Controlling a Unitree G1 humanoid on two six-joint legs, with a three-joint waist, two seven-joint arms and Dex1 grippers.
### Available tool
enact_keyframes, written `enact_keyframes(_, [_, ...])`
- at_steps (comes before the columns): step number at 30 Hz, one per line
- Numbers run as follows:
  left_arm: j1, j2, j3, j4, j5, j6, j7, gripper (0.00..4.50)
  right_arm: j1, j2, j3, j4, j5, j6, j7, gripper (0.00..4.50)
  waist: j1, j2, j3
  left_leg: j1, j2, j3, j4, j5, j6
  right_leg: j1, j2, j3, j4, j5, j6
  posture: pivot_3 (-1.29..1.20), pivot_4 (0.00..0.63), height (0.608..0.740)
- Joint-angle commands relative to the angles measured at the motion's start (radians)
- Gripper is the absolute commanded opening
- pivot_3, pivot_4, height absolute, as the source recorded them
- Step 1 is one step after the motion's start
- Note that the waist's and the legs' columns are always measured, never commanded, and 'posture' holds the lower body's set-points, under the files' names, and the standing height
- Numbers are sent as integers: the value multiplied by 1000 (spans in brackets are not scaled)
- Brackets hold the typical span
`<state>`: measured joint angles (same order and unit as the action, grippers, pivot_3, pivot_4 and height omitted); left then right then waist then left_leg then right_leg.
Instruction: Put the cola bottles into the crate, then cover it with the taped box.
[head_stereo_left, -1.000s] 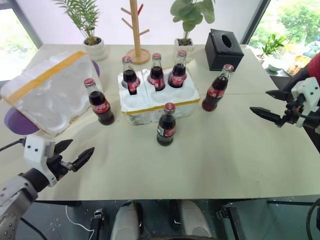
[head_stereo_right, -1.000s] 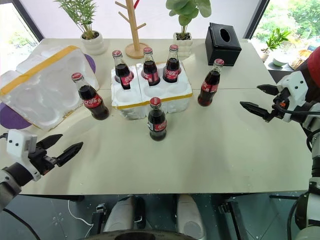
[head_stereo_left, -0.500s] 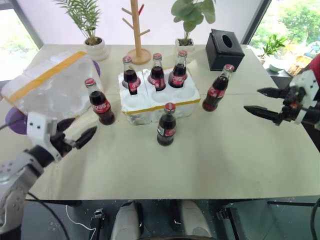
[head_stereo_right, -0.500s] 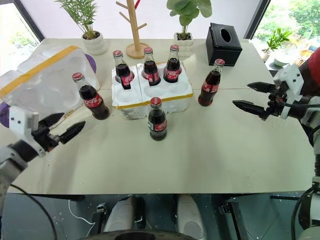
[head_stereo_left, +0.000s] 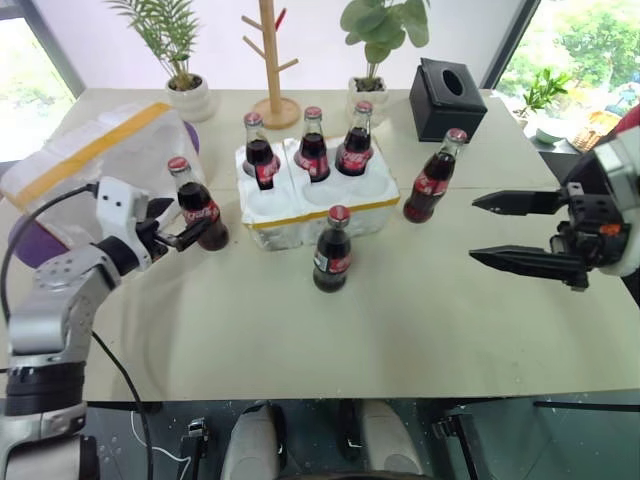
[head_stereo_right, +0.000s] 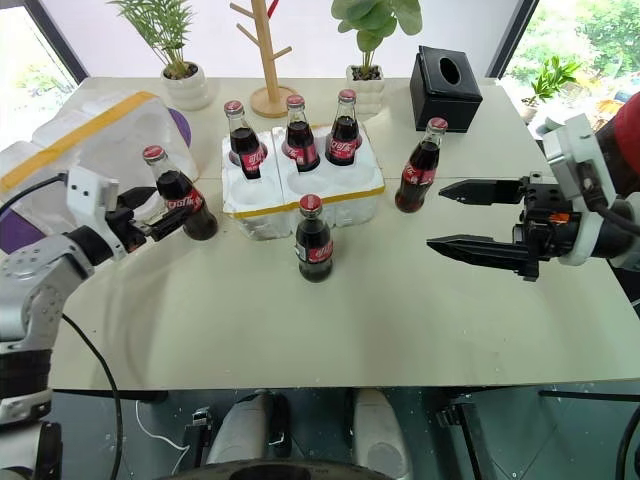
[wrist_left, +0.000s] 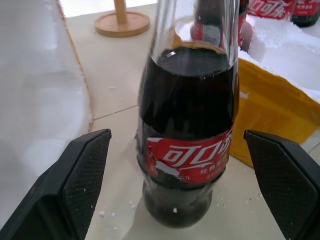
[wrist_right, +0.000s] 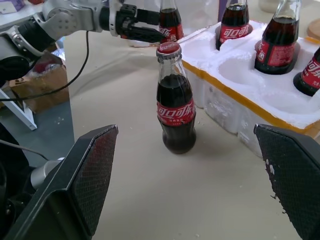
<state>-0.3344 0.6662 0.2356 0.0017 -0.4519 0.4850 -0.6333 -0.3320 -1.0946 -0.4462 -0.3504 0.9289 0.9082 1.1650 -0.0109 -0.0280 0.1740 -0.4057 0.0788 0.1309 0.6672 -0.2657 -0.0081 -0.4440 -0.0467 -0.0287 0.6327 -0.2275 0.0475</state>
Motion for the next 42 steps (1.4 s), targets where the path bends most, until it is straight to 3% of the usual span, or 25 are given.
enact_keyframes(1, [-62, -11, -23, 76, 45, -65, -12, 4461, -35, 7, -8, -23, 38, 0, -35, 4500, 0, 0, 0, 0, 0, 0, 0, 0, 0, 0, 0, 0, 0, 0, 0, 0, 150, 740])
enact_keyframes(5, [-107, -38, -46, 165, 72, -121, -37, 4461, -44, 12, 10, -30, 48, -6, -51, 4500, 1, 0, 0, 0, 0, 0, 0, 0, 0, 0, 0, 0, 0, 0, 1, 0, 150, 740])
enact_keyframes(8, [-110, -37, -34, 176, 67, -130, -54, 3630, -47, 12, 17, -28, 49, -12, -57, 4500, -2, 0, 0, 0, 0, 0, 0, 0, 0, 0, 0, 0, 0, 1, 1, 0, 150, 740])
enact_keyframes(10, [-100, -27, -23, 156, 60, -122, -64, 2765, -45, 12, 20, -26, 49, -17, -59, 4500, -2, 0, 0, 0, 0, 0, 0, 0, 0, 0, 0, 0, 0, 1, 1, 0, 150, 740])
enact_keyframes(14, [-62, 21, 14, 59, 7, -44, -104, 2796, -46, 18, 17, -11, 72, 7, -78, 4500, -4, -1, 1, 0, 0, 0, 0, 0, 0, 0, 0, 0, 0, 1, 1, 0, 150, 740])
enact_keyframes(19, [-28, 140, 95, -132, -184, 178, -209, 2796, -34, 22, 30, -19, 29, -33, -97, 4500, -2, -3, 2, -2, 1, 0, 0, 0, 0, -2, 1, -1, 0, 1, 2, 0, 150, 740])
enact_keyframes(22, [-92, 203, 118, -170, -309, 310, -263, 2796, -31, 28, 34, -21, 26, -38, -104, 4500, 6, -3, 2, -2, 1, -1, 0, 0, 0, -2, 0, -1, 0, 0, 1, 0, 150, 740])
enact_keyframes(25, [-242, 206, 76, -123, -353, 364, -287, 2796, -30, 39, 45, -28, 22, -45, -119, 4500, 19, -3, 2, -2, 0, -1, 2, 0, 0, -1, 0, -1, 0, 0, 1, 0, 150, 740])
enact_keyframes(29, [-440, 126, -23, 27, -291, 322, -298, 2796, -27, 71, 56, -33, 27, -42, -162, 4500, 25, -3, 1, -2, -2, -1, 3, 0, 0, 1, 0, -1, 0, 1, 3, 0, 150, 740])
enact_keyframes(34, [-575, 17, -145, 247, -142, 169, -331, 2796, -20, 107, 56, -52, 42, -31, -221, 4500, 20, -3, 1, -2, -2, -2, 3, 0, 0, 0, 1, -1, 0, 2, 3, 0, 150, 740])
enact_keyframes(42, [-594, -66, -230, 396, 15, -20, -375, 2796, 24, 127, 32, -96, 73, -19, -286, 4500, 18, -3, 2, -3, -2, -2, 1, 0, 0, -1, 2, -1, 0, 2, 4, 0, 150, 740])
